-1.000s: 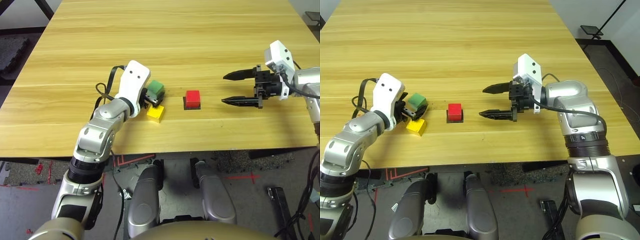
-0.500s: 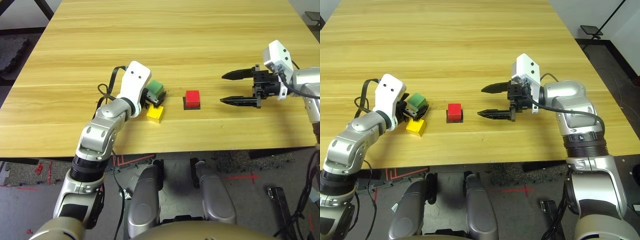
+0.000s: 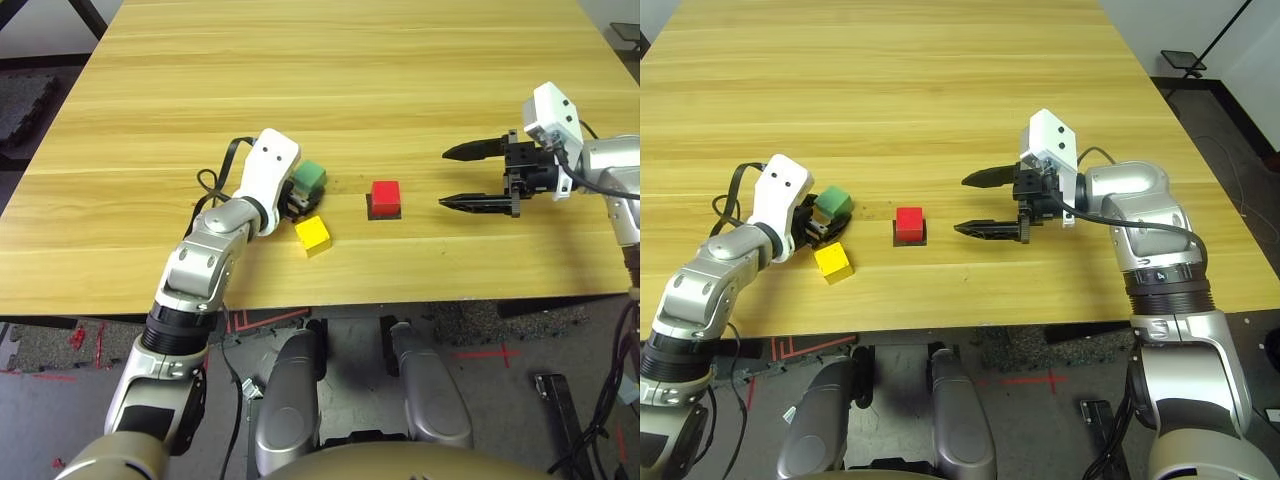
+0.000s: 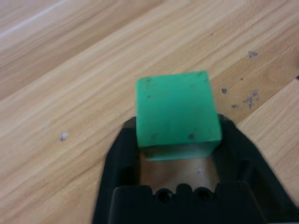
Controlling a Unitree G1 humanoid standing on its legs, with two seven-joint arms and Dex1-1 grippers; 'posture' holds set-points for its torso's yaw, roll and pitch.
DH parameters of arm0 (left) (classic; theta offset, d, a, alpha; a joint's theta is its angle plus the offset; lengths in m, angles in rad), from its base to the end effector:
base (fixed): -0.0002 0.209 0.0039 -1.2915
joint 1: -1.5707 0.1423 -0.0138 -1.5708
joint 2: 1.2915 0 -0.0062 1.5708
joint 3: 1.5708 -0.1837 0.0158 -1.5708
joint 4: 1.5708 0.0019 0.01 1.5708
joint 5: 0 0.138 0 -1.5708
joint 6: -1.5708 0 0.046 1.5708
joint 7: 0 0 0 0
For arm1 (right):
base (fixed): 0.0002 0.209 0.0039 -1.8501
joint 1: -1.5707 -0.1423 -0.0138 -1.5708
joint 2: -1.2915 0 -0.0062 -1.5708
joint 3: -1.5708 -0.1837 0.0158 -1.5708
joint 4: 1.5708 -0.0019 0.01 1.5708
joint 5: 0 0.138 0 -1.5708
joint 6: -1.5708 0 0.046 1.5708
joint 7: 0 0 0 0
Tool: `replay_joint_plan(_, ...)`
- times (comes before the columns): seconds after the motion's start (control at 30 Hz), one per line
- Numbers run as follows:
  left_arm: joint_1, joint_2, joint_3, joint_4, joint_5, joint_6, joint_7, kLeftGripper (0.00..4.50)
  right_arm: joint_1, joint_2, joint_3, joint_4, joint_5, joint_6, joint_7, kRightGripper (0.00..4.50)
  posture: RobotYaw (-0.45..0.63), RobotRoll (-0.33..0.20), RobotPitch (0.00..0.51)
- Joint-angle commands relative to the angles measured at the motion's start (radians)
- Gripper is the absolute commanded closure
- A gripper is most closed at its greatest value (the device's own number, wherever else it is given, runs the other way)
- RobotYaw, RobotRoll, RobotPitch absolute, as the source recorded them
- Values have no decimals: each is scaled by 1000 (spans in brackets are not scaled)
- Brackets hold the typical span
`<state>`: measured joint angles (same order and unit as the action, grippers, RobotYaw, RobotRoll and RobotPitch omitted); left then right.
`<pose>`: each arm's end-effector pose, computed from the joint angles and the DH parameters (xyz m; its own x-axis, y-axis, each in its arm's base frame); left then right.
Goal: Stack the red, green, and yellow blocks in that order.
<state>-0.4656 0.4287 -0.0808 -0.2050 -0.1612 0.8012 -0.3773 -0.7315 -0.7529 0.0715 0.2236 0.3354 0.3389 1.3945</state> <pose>0.2655 0.1789 0.1591 0.8765 -0.3970 -0.2722 0.4599 0.8576 0.2303 0.3024 -0.2512 0.2257 0.2724 0.9013 -0.3368 -0.9502 0.1968 -0.2418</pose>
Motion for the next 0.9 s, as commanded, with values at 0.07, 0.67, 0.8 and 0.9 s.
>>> replay_joint_plan(0.07,-2,-17,2,16,-2,-15,-7,2413,2,1,6,-4,-6,-10,1,0,348,90,265)
replay_joint_plan(0.67,-230,104,-7,7,-107,-56,-311,2413,-4,-5,4,21,-17,-24,9,0,352,102,262)
replay_joint_plan(0.8,-281,116,-53,-31,-155,-43,-411,2413,2,-21,-3,17,-15,-21,16,0,353,105,262)
replay_joint_plan(0.9,-302,118,-96,-41,-181,-50,-482,2413,10,-40,-6,8,-10,-15,28,0,350,105,262)
